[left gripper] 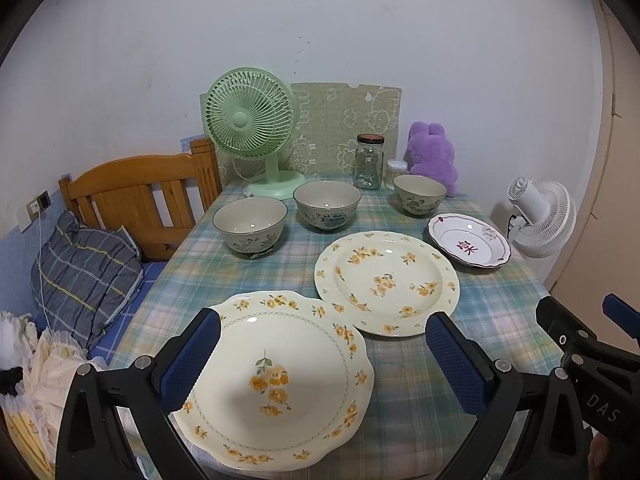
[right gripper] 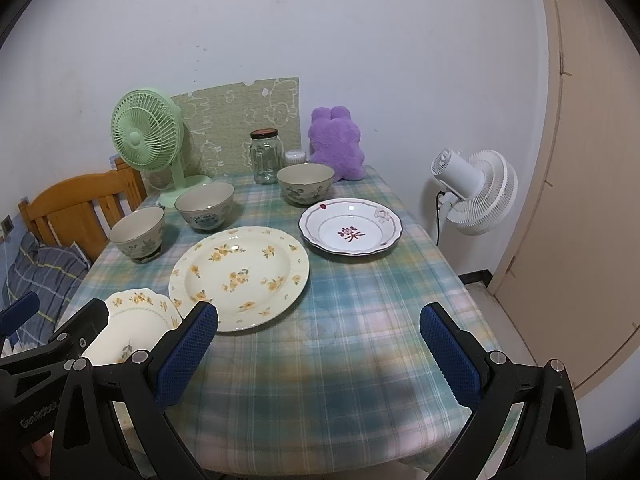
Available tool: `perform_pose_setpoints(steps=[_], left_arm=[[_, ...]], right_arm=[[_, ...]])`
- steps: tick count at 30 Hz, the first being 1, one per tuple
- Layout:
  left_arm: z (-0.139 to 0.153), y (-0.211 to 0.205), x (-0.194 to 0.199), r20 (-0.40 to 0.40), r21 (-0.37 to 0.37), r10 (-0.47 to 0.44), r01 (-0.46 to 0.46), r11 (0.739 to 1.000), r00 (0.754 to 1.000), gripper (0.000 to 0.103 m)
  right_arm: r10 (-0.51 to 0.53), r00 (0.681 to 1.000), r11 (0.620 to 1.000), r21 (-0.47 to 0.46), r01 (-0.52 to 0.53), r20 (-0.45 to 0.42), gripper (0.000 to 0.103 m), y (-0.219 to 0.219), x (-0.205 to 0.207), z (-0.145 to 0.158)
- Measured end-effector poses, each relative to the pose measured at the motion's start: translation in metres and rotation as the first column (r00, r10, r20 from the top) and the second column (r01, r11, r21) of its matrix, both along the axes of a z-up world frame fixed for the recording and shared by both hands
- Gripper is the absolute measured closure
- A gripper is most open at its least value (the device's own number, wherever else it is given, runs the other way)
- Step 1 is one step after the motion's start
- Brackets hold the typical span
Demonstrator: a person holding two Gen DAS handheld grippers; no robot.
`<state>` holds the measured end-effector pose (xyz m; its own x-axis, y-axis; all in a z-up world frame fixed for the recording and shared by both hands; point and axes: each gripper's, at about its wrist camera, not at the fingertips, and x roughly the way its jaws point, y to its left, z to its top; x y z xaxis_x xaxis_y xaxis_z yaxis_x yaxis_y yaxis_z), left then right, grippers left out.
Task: Organize plates and bowls
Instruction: 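Reach both tools toward the scalloped yellow-flower plate's rim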
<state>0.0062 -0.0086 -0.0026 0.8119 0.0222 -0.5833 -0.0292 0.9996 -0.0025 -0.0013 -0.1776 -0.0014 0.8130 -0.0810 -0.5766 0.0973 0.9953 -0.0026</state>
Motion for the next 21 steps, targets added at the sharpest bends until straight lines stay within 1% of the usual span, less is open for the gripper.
perform_pose_setpoints(steps=[11, 17, 21], left_arm=[[-0.0001, 0.0019, -0.0019, 0.001, -0.001, 0.001, -0.001, 1.000, 1.000, 0.001], [0.0033, 0.0024, -0.0061, -0.001, -0.008, 0.010, -0.010, 1.000, 1.000, 0.001], [0.0051, 0.0019, -0.0072, -0.010, -0.005, 0.037, -0.037, 0.999, 0.999, 0.001]], right_arm=[[0.001, 1.000, 1.000, -0.002, -0.001, 0.001, 0.001, -0.0025, -0.0039, -0.0002], [0.008, 1.000, 1.000, -0.022, -0.008, -0.002, 0.001, -0.0034, -0.0040, 0.0029], [0.022, 1.000, 0.999, -0.029, -0.022, -0.011, 0.001, -0.0042, 0.0006, 0.0065]])
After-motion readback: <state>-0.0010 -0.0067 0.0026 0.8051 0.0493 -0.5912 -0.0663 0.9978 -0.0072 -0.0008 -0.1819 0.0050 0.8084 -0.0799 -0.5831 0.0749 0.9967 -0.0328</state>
